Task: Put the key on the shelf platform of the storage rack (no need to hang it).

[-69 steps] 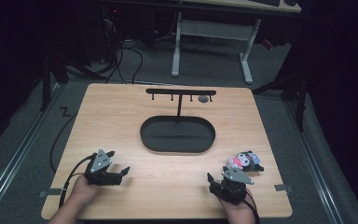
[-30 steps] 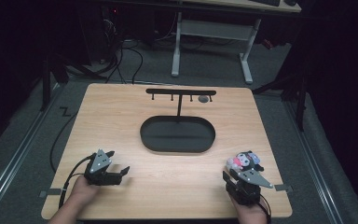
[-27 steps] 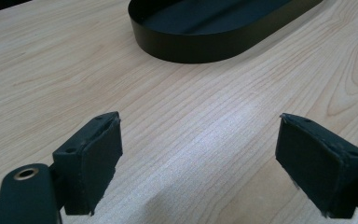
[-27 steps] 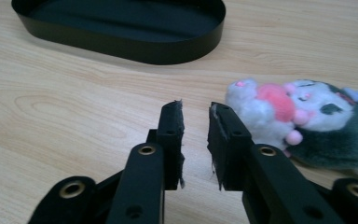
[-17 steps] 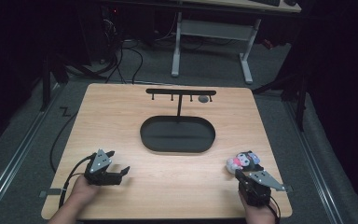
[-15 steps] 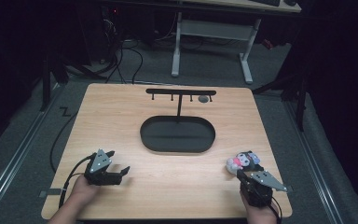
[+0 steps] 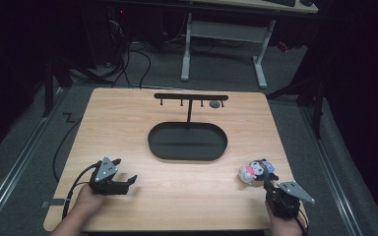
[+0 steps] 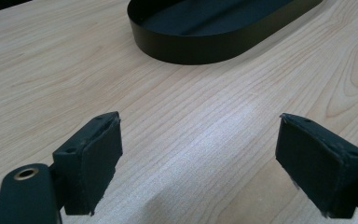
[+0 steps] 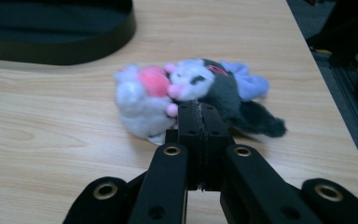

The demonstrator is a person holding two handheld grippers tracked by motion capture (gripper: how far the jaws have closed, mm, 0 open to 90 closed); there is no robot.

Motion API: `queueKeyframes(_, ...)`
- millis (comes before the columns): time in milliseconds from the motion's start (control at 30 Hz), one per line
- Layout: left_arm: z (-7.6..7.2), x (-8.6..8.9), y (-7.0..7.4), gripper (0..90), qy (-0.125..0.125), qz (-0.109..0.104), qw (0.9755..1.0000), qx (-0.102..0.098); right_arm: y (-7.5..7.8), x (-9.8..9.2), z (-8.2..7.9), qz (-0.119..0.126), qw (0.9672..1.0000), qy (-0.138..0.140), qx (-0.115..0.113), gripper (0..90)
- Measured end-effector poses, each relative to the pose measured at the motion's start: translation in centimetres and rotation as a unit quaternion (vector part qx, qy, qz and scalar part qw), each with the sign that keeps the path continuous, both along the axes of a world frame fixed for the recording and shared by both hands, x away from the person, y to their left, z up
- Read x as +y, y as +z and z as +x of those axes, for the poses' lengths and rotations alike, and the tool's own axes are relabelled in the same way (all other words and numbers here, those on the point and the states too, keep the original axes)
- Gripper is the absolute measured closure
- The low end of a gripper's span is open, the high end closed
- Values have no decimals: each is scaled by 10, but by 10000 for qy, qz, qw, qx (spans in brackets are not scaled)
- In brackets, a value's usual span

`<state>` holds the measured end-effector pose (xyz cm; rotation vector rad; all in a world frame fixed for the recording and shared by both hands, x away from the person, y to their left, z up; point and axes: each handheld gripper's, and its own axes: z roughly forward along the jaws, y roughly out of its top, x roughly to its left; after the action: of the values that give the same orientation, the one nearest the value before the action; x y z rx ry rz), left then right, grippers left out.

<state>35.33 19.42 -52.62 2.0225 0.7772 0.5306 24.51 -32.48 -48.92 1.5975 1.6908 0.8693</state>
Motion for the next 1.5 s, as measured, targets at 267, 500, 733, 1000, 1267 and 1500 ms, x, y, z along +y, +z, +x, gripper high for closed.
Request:
queueKeyframes(267,0,0,0,154,8,-13,10000,-13,-10,-12,6,-70,9996,-209,198,876)
queueKeyframes(500,-1,1,1,154,22,-36,10000,-37,-18,-19,18,-60,9990,-240,368,877)
queueKeyframes(733,-6,5,5,154,35,-71,9999,-80,-21,-19,30,-161,9988,-172,438,876)
queueKeyframes(1000,-13,18,5,154,187,-69,9998,-16,-24,-17,52,-195,9986,-103,479,871)
queueKeyframes(1267,-19,26,4,154,272,-40,9996,-33,-26,2,82,-410,9970,424,510,829)
queueKeyframes(1500,-21,30,6,154,309,-87,9995,-60,-20,22,83,-664,9953,592,374,824)
